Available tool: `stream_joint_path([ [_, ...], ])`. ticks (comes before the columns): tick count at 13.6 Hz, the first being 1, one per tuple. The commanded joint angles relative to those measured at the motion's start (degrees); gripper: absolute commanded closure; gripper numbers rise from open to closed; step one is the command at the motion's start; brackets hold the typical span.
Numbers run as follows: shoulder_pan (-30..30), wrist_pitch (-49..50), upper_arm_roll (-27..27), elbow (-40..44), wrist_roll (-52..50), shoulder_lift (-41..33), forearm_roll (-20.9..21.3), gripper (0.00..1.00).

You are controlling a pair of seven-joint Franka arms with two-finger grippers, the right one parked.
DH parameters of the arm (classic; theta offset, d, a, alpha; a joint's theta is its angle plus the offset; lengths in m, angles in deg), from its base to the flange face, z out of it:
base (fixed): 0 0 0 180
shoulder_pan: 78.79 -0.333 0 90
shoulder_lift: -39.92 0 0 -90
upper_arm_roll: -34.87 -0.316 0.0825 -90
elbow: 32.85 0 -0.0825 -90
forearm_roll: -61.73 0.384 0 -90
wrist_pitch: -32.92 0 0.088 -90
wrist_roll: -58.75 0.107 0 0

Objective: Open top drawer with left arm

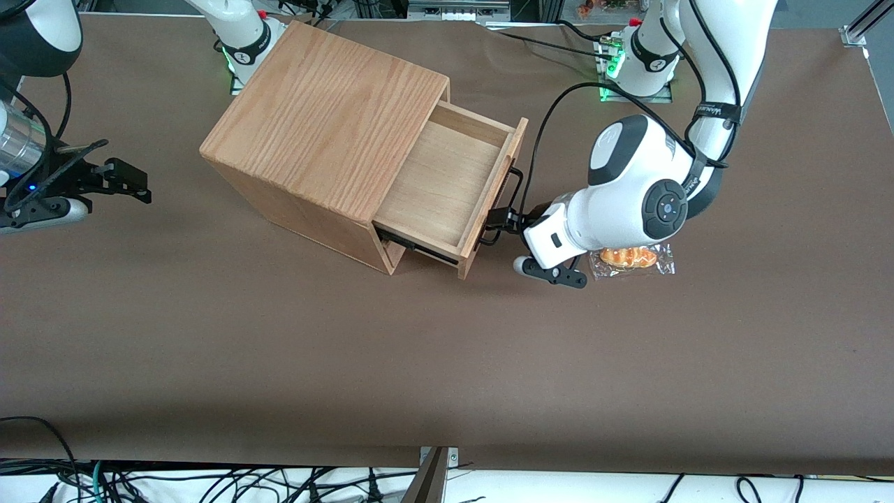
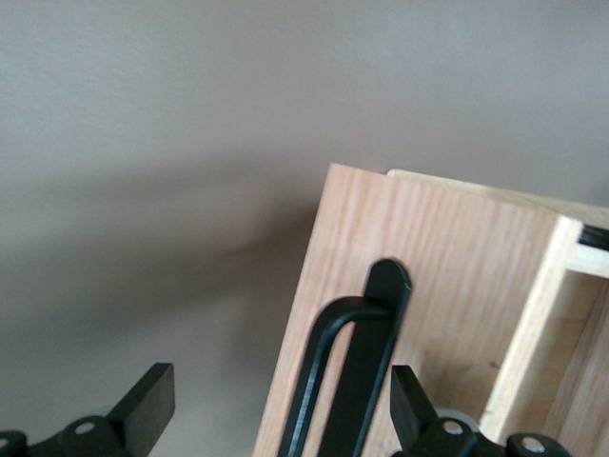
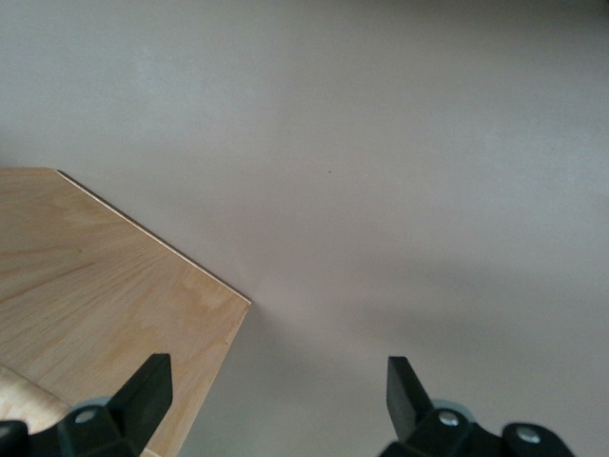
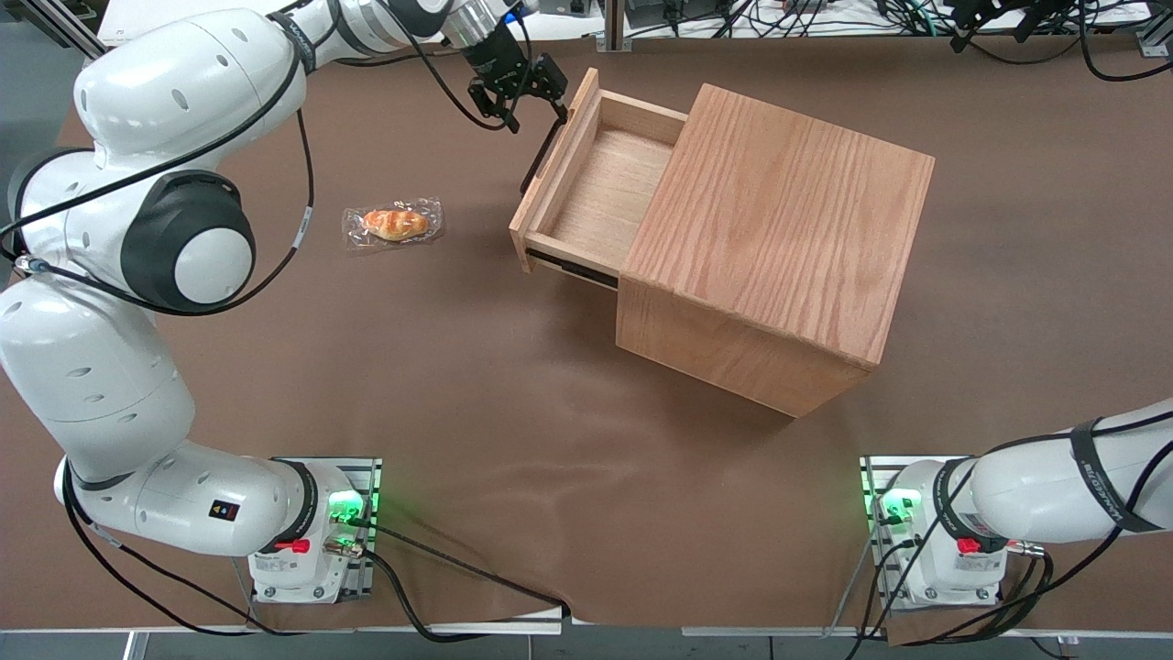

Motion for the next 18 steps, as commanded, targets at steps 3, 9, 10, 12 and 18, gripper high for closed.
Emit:
stream_joint_path([
  [3,-9.49,9.5,0.13,5.07,-0.02,0.07,2.6,0.0],
  [9,-18.75,16.02,0.04,4.89,3.74,-1.34,16.2,0.0],
  [10,-20.32,16.2,0.13,4.81,6.28,-1.6,18.31,0.0],
  [12,-23.22,17.87,0.04,4.46,11.12,-2.48,20.08,0.0],
  [18,-18.49,16.73,-12.35,-6.26,23.53,-19.5,20.97,0.0],
])
